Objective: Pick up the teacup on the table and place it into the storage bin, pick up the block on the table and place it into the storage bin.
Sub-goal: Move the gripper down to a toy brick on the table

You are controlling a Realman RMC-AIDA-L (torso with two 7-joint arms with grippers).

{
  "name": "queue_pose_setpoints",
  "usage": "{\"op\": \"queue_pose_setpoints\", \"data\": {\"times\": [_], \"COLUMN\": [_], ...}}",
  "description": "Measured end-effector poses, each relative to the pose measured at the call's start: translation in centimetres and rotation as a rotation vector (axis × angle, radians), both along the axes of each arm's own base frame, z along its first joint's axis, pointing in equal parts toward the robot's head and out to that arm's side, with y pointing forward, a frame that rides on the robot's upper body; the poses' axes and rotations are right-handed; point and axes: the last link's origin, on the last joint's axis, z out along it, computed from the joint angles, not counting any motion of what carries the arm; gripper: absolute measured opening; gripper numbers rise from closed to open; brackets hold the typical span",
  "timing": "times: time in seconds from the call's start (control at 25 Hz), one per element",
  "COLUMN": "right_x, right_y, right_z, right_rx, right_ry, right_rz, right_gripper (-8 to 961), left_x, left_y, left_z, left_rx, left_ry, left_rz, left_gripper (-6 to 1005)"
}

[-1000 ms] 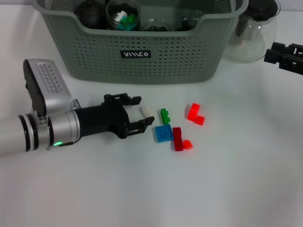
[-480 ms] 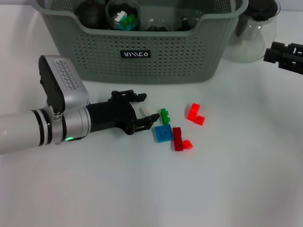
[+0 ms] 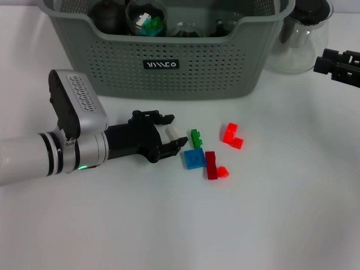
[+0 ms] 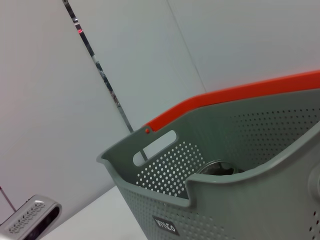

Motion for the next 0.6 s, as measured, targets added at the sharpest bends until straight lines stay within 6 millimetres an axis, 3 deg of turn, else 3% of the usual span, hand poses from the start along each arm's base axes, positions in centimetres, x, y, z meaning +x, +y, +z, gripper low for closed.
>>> {"op": "queue_pose_setpoints", "data": {"times": [0.6], "right_x": [0.02], "right_y": [0.14], "right_z": [-0.12], "right_rx": [0.002], "right_ry": [-0.006], "right_rz": [-0.005], "right_gripper": [489], "left_x": [-0.24], "left_y": [-0.19], "left_z": [-0.25], "left_rx": [-0.005], "left_ry": [0.011], "left_rz": [0.008], "left_gripper": [591]}}
